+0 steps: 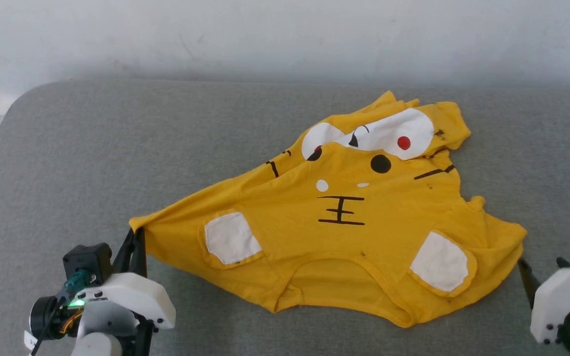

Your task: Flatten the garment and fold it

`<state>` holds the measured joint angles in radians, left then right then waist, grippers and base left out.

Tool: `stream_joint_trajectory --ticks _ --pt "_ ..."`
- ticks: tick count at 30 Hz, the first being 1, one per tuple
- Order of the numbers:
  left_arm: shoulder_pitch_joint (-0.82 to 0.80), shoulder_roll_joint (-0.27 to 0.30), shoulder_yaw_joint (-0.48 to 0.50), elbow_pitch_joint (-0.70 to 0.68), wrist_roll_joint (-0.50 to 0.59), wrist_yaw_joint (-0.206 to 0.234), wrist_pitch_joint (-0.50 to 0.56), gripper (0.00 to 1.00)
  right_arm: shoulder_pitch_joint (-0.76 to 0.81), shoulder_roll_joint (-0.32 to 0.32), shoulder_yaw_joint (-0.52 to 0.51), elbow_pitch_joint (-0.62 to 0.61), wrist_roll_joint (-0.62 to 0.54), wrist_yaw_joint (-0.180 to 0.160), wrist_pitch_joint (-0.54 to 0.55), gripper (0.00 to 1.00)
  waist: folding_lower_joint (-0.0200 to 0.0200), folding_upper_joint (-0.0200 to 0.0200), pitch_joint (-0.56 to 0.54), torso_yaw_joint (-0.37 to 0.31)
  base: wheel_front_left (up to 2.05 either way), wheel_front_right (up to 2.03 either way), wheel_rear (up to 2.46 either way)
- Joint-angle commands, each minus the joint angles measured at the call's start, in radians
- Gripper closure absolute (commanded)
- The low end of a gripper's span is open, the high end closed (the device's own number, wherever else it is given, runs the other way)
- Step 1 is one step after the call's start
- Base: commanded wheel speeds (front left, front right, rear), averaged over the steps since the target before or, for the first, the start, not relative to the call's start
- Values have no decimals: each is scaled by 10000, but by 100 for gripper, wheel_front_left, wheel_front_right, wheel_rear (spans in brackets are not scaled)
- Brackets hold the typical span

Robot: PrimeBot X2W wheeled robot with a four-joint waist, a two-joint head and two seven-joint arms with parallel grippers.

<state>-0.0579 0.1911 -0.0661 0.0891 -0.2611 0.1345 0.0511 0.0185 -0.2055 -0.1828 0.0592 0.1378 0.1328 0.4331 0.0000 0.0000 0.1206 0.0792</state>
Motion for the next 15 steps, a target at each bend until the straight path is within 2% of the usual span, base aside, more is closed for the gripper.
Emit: stream_joint_trajectory --ticks 1,6,15 --pt "134 6 5 -170 -44 77 -84 100 -410 -124 2 142 117 -21 481 0 0 0 213 285 0 0 0" --pt "149 -132 -165 -453 -53 117 -94 100 -1102 -493 38 868 -33 -21 1461 0 0 0 438 611 0 0 0" --pt "98 -230 -499 -572 -89 22 8 100 -1611 -962 803 2322 -526 -21 1633 0 0 0 606 883 0 0 0"
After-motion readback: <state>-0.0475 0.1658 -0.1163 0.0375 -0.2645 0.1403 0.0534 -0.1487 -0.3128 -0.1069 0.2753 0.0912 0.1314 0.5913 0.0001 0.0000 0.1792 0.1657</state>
